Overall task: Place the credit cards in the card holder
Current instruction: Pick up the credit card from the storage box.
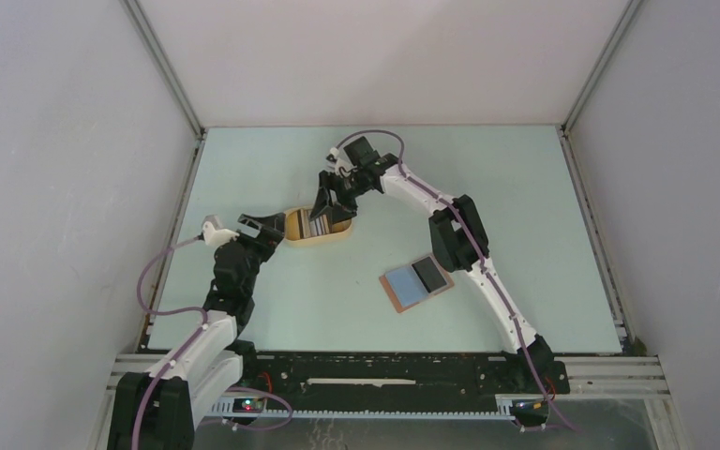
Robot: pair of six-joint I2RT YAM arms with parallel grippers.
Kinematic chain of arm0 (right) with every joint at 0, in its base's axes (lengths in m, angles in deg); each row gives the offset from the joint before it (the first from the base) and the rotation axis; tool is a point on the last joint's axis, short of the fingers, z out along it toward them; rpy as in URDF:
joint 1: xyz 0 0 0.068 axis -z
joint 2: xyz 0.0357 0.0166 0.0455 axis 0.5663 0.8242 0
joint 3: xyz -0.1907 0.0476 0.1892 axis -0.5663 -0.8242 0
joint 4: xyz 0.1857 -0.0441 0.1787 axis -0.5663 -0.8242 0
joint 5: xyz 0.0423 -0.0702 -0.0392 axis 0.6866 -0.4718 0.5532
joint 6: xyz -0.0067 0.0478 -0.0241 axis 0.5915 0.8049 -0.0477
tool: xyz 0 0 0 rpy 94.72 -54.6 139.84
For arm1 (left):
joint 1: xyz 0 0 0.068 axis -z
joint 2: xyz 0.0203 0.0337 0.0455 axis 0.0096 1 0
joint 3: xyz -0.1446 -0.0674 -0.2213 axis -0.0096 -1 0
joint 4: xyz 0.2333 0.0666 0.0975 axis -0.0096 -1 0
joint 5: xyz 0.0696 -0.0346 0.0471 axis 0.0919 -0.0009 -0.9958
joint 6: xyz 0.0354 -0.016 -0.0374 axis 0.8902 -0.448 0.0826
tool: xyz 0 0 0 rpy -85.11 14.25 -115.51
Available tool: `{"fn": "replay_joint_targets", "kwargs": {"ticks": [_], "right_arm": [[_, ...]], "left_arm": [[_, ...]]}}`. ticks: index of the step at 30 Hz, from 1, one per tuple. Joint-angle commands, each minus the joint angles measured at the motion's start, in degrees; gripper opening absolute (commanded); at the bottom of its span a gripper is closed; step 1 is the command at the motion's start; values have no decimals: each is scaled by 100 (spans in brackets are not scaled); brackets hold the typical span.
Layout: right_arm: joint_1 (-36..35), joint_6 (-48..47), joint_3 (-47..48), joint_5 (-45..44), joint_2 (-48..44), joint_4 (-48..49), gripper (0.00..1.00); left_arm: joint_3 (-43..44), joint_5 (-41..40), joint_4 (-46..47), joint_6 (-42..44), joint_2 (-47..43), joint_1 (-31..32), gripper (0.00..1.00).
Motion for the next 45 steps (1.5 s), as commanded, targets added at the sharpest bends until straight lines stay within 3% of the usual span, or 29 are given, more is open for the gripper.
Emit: {"fn": "replay_joint_targets", "kwargs": {"ticks": [1, 14, 26, 32, 38, 45], "right_arm": [[44, -228, 7, -221, -516, -140, 73], [91, -338, 5, -712, -482, -294, 65], [184, -211, -108, -493, -523, -196, 54], [186, -182, -146, -433, -514, -143, 40], [215, -182, -162, -512, -504, -142, 20], [244, -249, -120, -696, -519, -218, 6]], "left_arm": [[-174, 21, 222, -27, -34, -59, 95], [-174, 39, 233, -28, -21, -69, 95], [-162, 55, 240, -28, -6, -77, 95], [-165, 56, 241, -28, -7, -75, 95], [-165, 72, 247, -28, 3, -79, 95], [-168, 72, 249, -28, 8, -78, 95]]}}
